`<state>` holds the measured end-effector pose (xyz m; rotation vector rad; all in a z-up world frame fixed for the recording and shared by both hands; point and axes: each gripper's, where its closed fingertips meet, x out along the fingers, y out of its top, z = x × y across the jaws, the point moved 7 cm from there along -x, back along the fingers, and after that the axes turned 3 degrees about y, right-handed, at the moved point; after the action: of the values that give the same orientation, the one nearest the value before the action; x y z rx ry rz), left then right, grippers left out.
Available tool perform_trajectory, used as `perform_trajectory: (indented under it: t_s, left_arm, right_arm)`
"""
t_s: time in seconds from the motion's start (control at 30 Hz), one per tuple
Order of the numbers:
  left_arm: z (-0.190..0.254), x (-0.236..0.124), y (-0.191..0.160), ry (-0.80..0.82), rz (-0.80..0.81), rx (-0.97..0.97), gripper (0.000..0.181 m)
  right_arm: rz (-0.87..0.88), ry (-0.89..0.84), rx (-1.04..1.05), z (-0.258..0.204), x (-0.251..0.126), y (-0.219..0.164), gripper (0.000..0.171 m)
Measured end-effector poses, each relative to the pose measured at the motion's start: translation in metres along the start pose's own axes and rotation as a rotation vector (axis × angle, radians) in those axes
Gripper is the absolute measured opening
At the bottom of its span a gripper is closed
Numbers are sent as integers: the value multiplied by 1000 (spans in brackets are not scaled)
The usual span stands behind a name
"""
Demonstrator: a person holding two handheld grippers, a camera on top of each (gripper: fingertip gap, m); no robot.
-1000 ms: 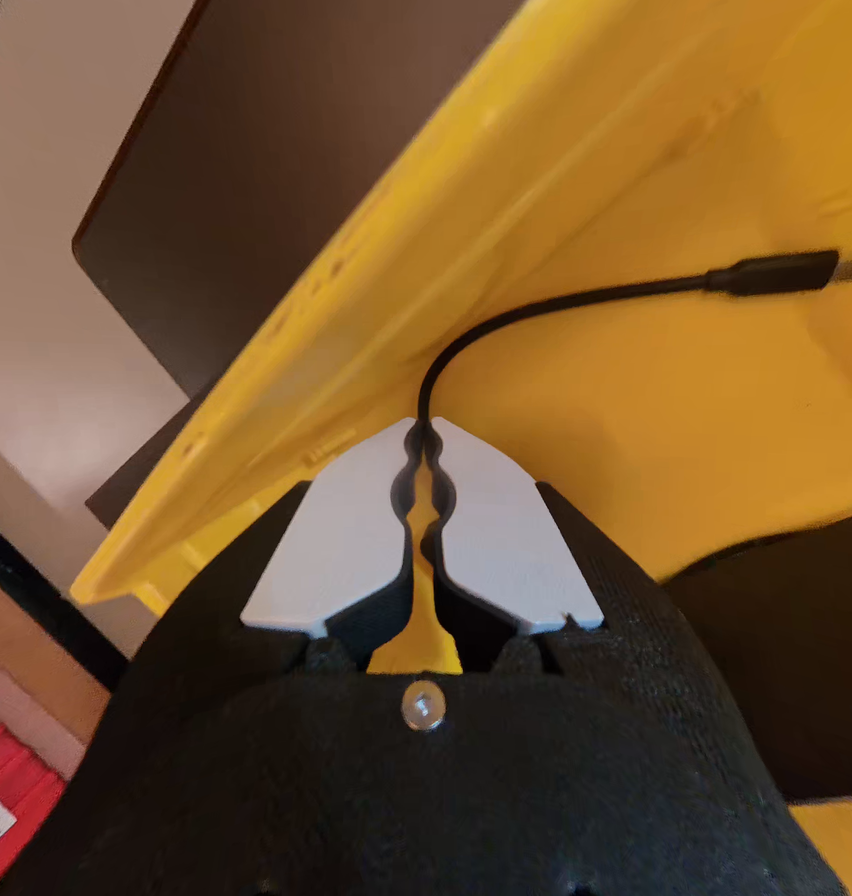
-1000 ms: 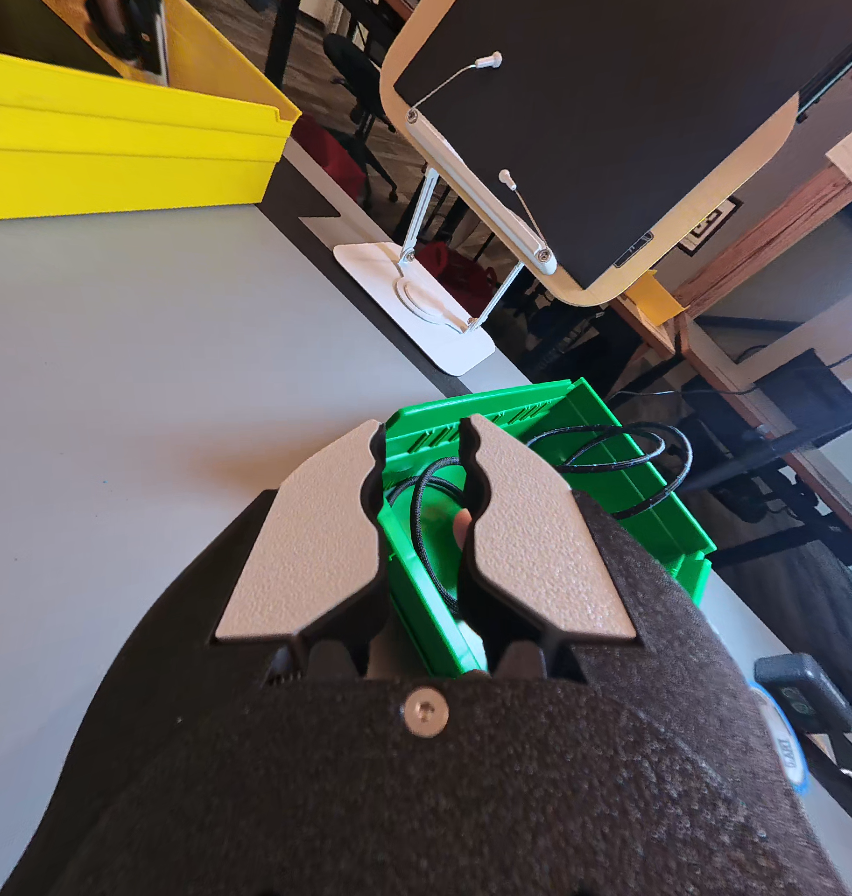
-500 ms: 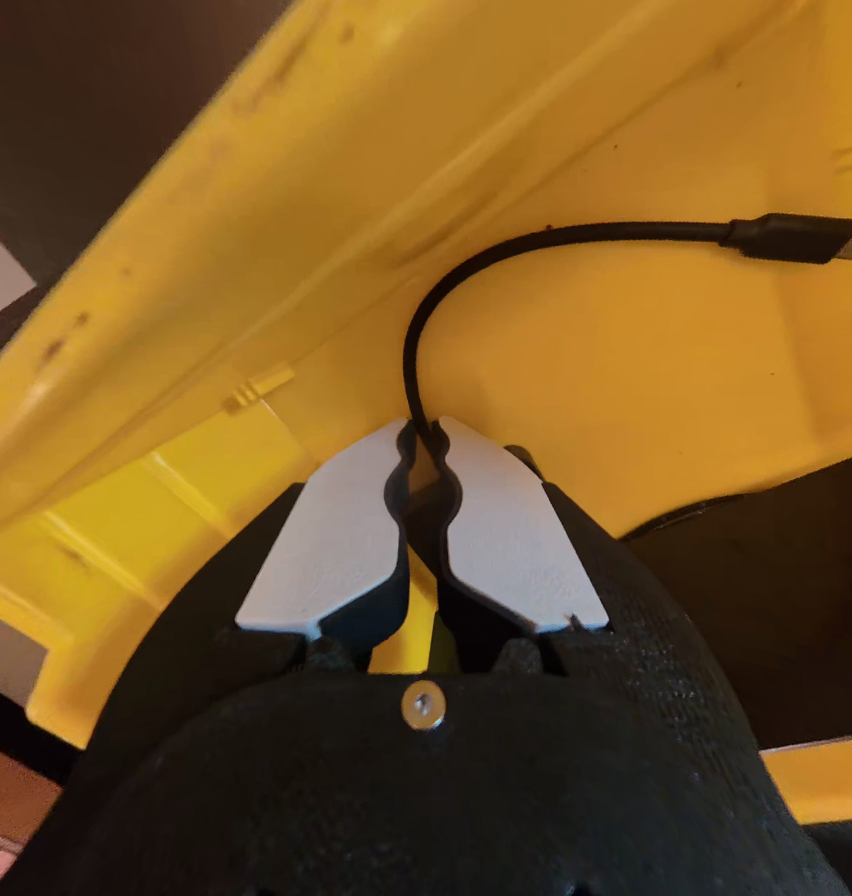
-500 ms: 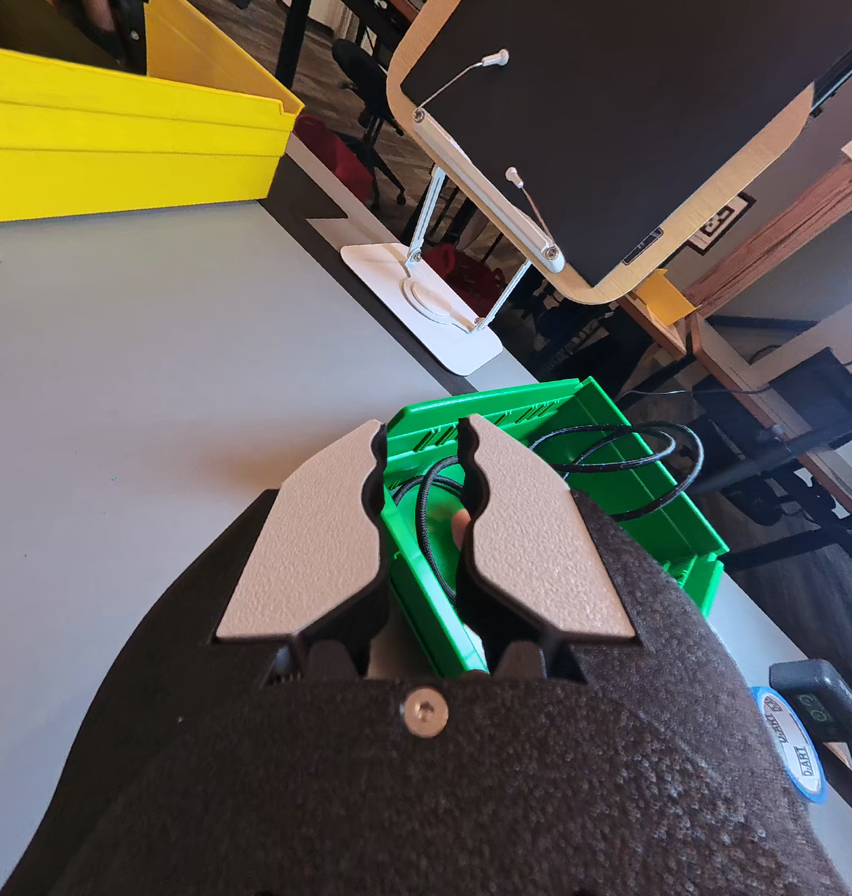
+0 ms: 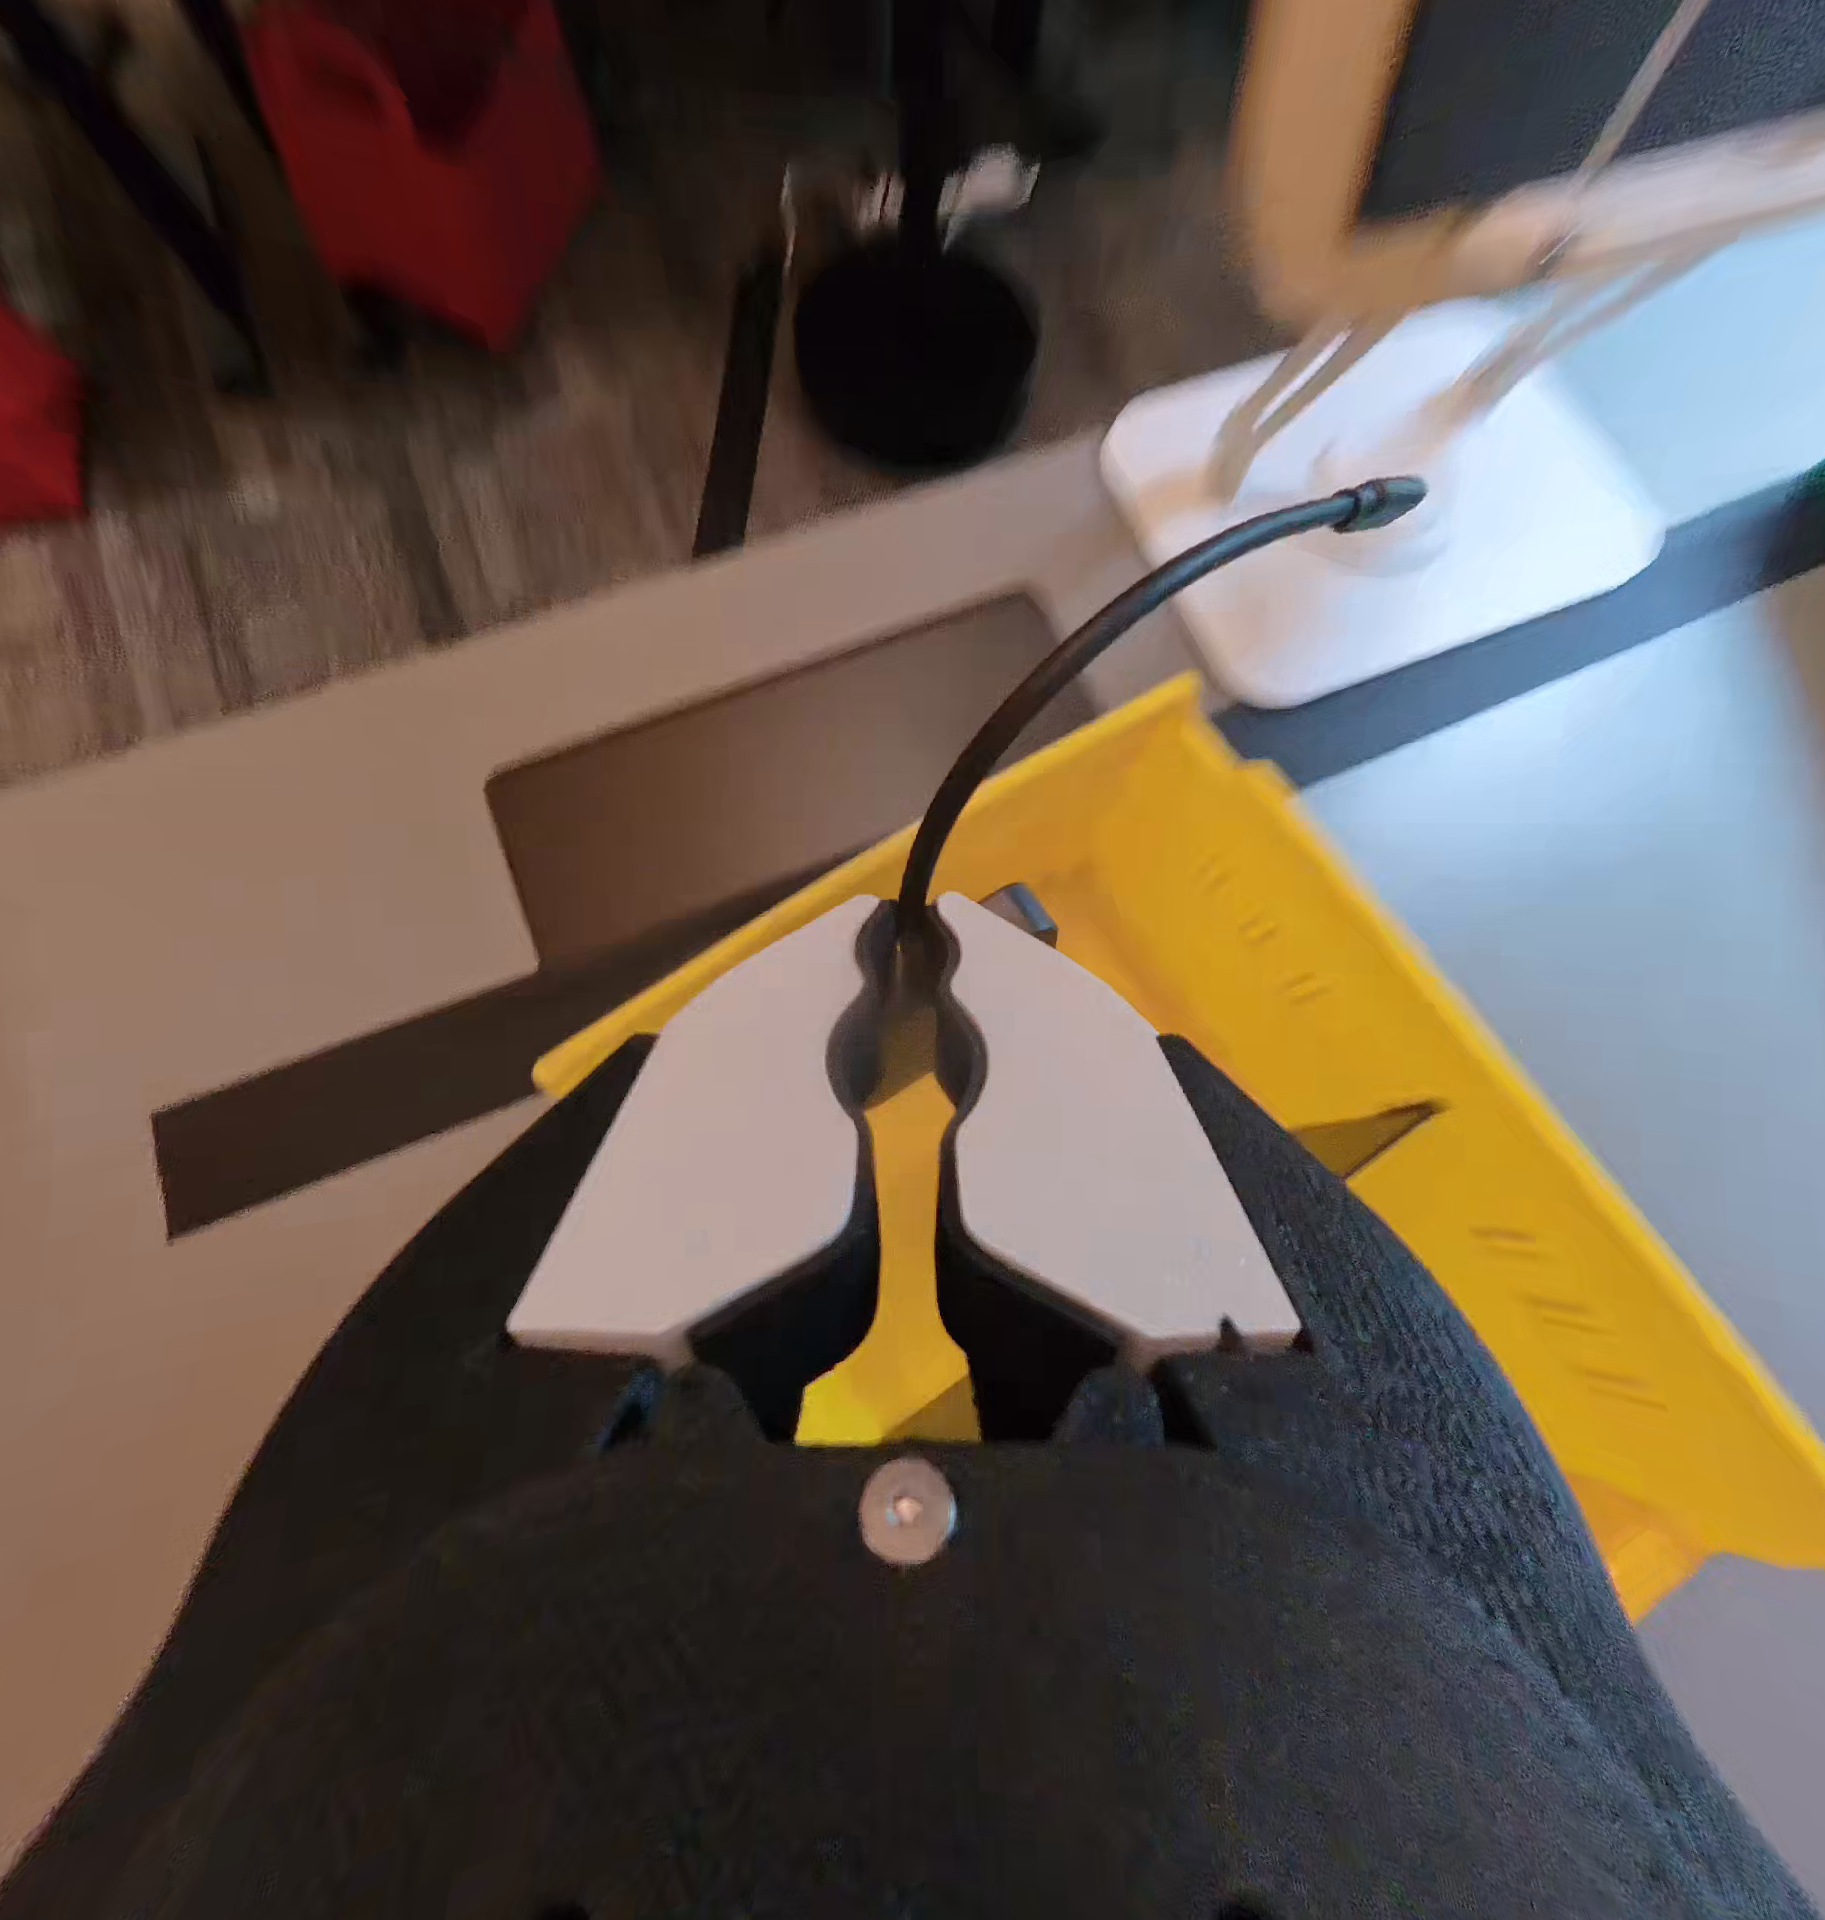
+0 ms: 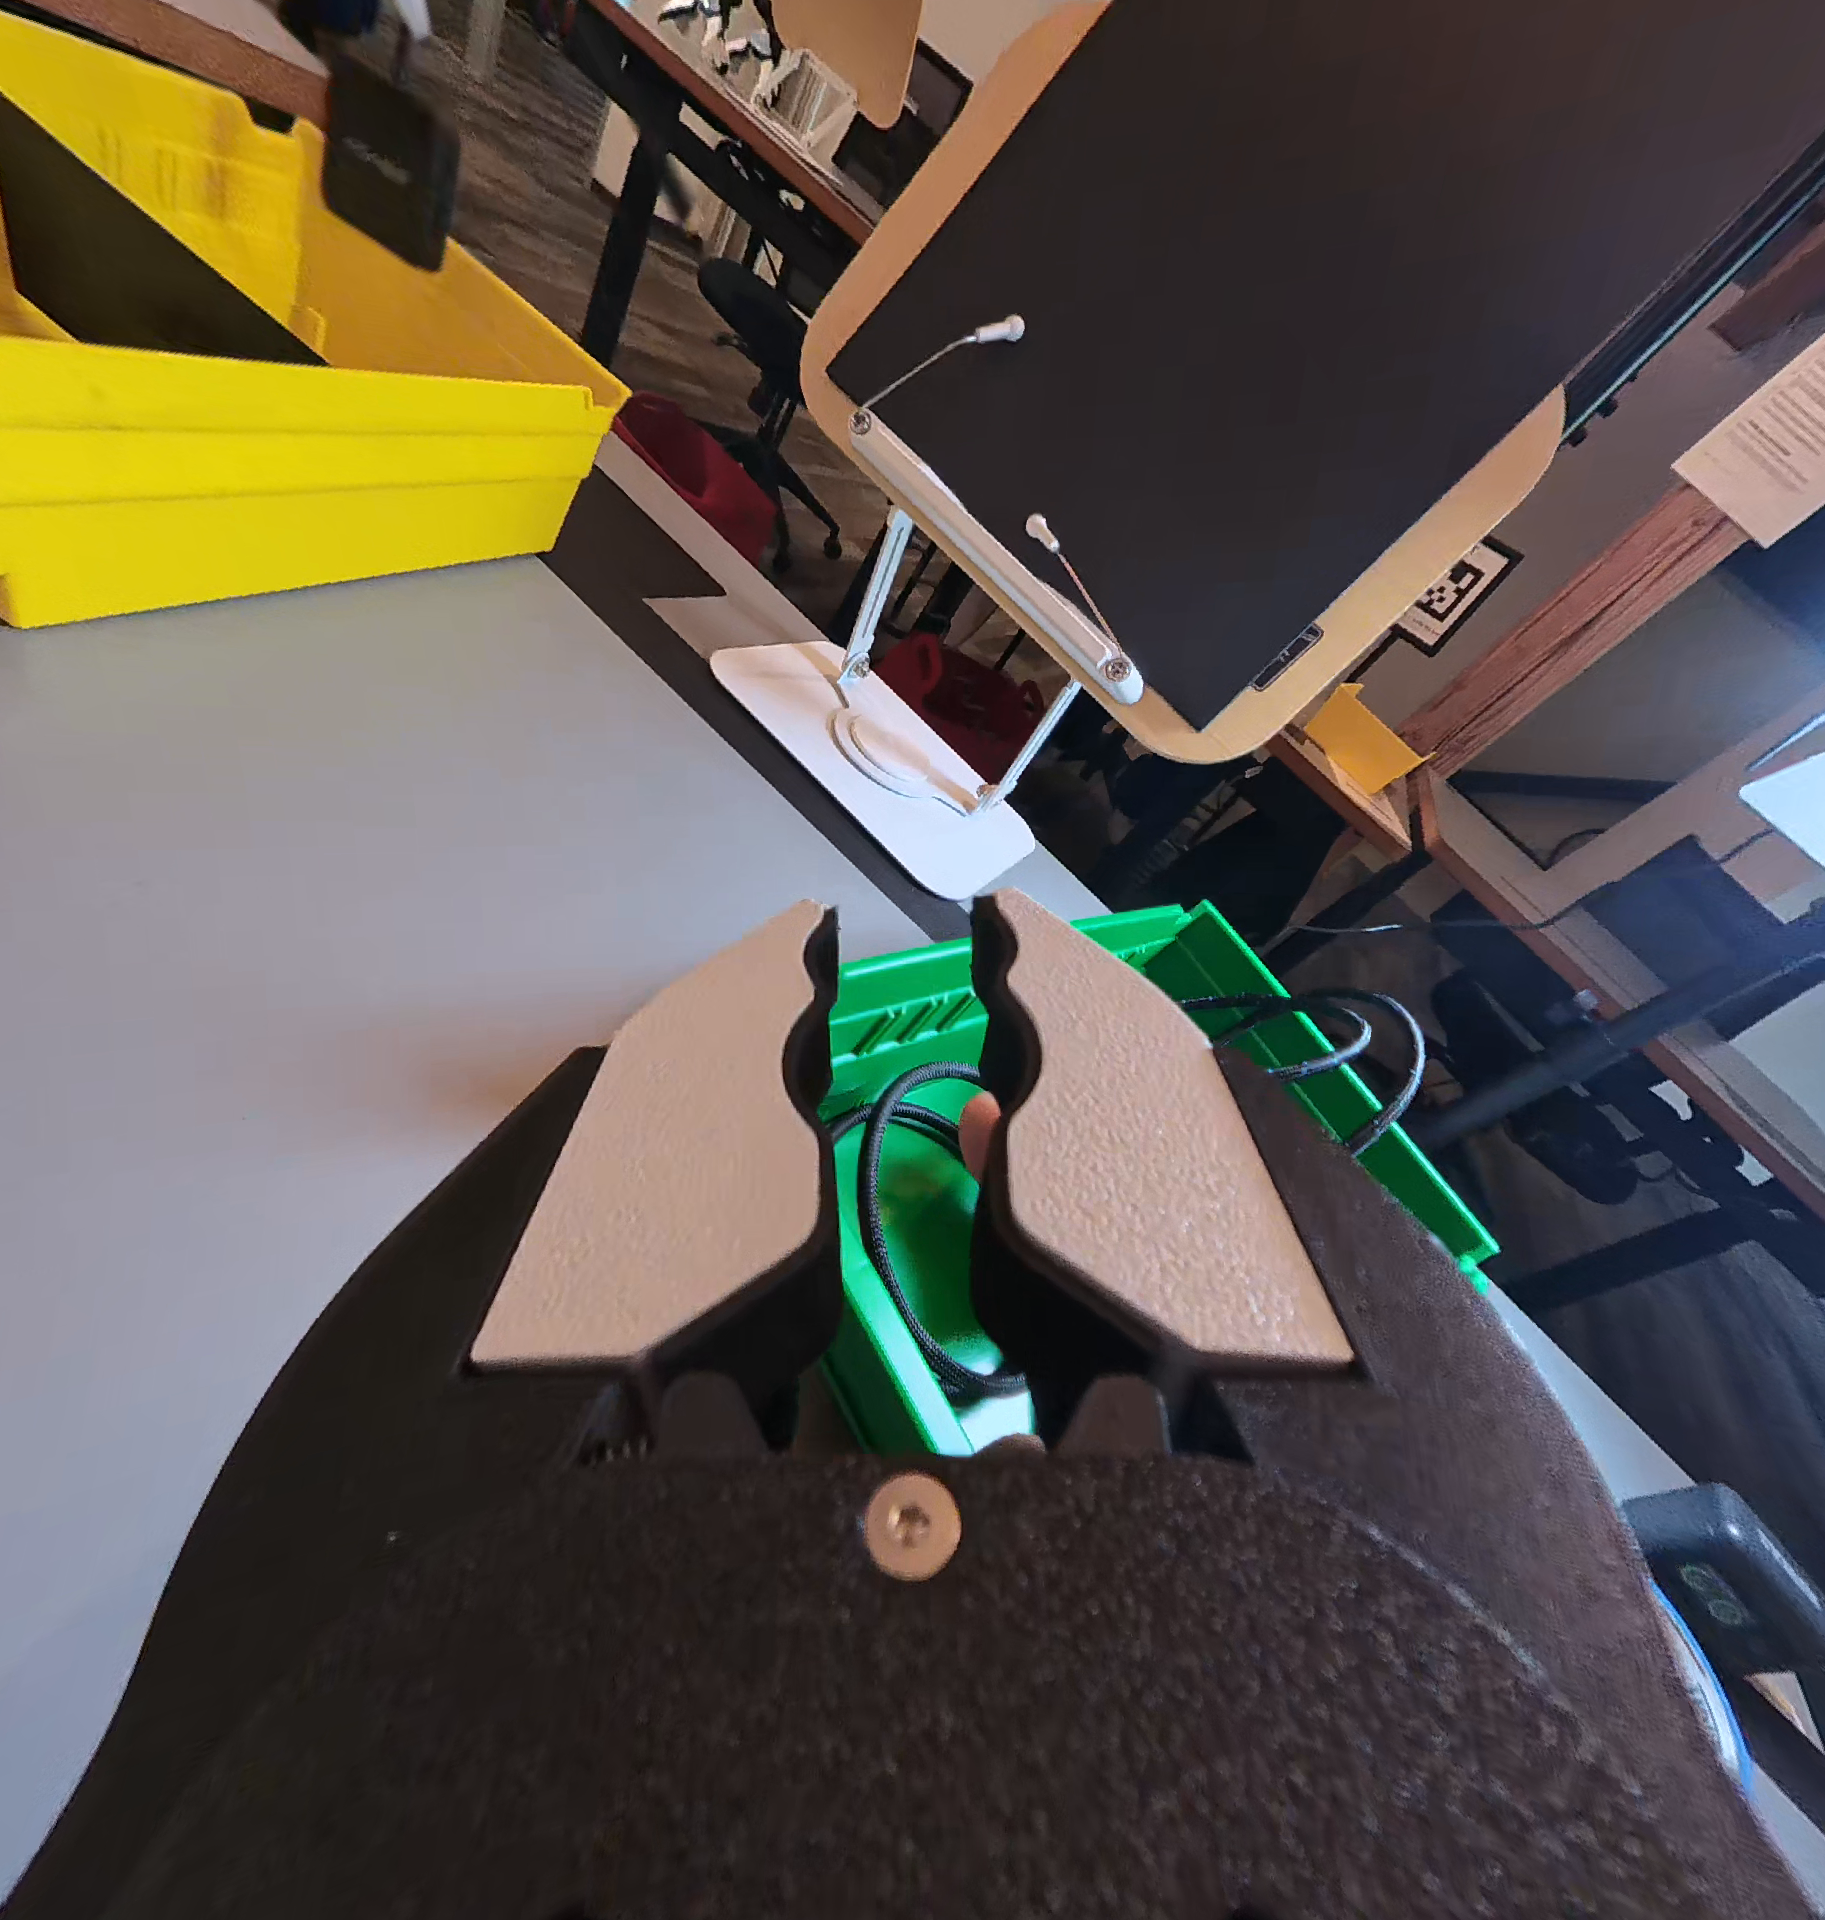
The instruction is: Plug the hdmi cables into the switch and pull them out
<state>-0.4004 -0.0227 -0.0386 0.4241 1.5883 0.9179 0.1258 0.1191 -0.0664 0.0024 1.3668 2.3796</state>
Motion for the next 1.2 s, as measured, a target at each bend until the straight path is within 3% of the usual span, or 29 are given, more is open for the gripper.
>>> perform_trajectory:
  t_s: [0.03, 0.17, 0.33, 0.5, 0.57, 0.6, 0.63, 0.77, 0.87, 1.0, 1.1, 1.2]
  left_arm:
    - [9, -13, 9, -34, 74, 0, 5]
    - [68, -59, 29, -208, 318, 46, 5]
    - [169, -93, 23, -494, 551, 82, 5]
    - [249, -98, 2, -726, 672, 19, 5]
    - [267, -94, -3, -821, 648, -17, 5]
    - [272, -91, -5, -848, 624, -27, 5]
    - [274, -89, -7, -849, 625, -39, 5]
    - [276, -81, -13, -871, 614, -27, 6]
    - [276, -79, -14, -839, 638, 4, 22]
    - [299, -81, -19, -940, 649, -23, 37]
    - [333, -75, -27, -1022, 623, -31, 47]
    - [340, -63, -30, -864, 682, -5, 44]
  right_arm:
    - [5, 8, -2, -1, 1, 3, 25]
    - [45, 105, 13, -16, 14, 28, 27]
    - [148, 277, 167, -50, 47, 79, 38]
    - [194, 176, 200, -76, 86, 108, 54]
    - [225, 87, 176, -78, 95, 105, 43]
    - [272, 29, 152, -76, 95, 102, 23]
    - [301, -17, 120, -74, 93, 99, 15]
    - [334, 30, 131, -59, 83, 88, 14]
    - [363, -91, 122, -33, 69, 93, 14]
    - [325, -373, -137, -17, 56, 94, 14]
    - [261, -480, -344, -37, 67, 87, 14]
    - [252, -557, -530, -61, 76, 85, 15]
